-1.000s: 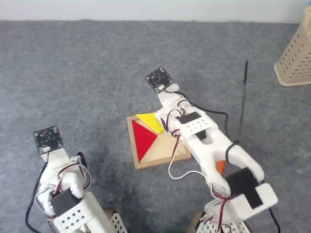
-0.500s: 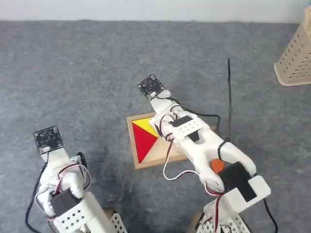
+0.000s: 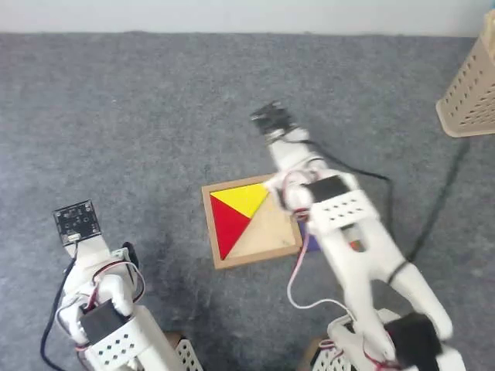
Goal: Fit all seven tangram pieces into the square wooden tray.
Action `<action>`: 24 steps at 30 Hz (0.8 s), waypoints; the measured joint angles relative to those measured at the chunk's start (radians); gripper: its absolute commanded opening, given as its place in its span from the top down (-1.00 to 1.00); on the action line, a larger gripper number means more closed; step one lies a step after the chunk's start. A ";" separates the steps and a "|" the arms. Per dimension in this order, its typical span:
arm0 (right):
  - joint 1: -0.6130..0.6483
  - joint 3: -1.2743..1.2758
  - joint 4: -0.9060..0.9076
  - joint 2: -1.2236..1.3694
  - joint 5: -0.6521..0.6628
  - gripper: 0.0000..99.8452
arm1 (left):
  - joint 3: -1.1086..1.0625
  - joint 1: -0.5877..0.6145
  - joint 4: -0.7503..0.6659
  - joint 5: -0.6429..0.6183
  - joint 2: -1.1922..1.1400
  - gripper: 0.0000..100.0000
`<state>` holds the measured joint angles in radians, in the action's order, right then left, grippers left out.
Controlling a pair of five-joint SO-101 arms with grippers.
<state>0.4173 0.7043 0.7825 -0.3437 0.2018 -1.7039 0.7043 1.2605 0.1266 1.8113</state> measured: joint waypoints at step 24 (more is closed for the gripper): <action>-0.258 0.081 0.531 -0.160 0.207 0.87 | 0.000 0.000 0.000 0.000 0.000 0.55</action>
<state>0.1596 0.7856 1.3134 -0.5033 0.4089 -1.7039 0.7043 1.2605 0.1266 1.8113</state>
